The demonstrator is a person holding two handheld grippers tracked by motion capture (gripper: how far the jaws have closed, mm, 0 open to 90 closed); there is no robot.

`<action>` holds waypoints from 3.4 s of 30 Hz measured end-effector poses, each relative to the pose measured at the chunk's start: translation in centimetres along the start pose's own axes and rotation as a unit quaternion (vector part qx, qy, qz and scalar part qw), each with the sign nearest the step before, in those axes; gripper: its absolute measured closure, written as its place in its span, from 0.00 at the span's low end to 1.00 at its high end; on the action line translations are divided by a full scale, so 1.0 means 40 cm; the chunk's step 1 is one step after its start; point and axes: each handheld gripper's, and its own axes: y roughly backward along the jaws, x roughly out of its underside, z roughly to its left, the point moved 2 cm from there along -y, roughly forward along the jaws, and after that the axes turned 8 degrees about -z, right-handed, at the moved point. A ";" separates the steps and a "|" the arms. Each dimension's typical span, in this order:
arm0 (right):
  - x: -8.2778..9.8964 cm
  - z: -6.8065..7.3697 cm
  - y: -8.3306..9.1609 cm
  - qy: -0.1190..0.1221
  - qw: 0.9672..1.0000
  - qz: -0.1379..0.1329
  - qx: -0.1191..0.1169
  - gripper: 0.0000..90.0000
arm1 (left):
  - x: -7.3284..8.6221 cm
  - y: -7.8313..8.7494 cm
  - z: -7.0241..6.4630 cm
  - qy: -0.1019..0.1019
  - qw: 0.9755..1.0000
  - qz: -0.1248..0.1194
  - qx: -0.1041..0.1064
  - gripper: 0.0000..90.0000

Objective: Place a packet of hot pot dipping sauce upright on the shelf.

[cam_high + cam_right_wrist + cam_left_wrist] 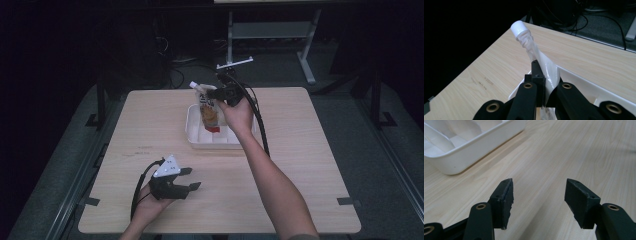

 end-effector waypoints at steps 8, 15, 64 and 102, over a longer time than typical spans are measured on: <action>-0.001 0.000 -0.049 0.006 1.000 0.010 0.019 0.99 | 0.000 0.004 0.003 0.002 1.000 -0.005 -0.003 0.44; 0.007 -0.011 -0.088 -0.007 0.999 0.021 0.031 0.99 | 0.000 0.005 0.004 0.004 1.000 -0.005 -0.005 0.44; 0.089 -0.039 -0.160 -0.063 0.995 0.070 -0.025 0.89 | 0.002 0.011 0.011 0.013 1.000 -0.013 -0.009 0.43; 0.140 -0.045 -0.048 -0.026 0.994 0.082 -0.072 0.74 | 0.001 0.011 0.013 0.003 1.000 -0.011 -0.013 0.42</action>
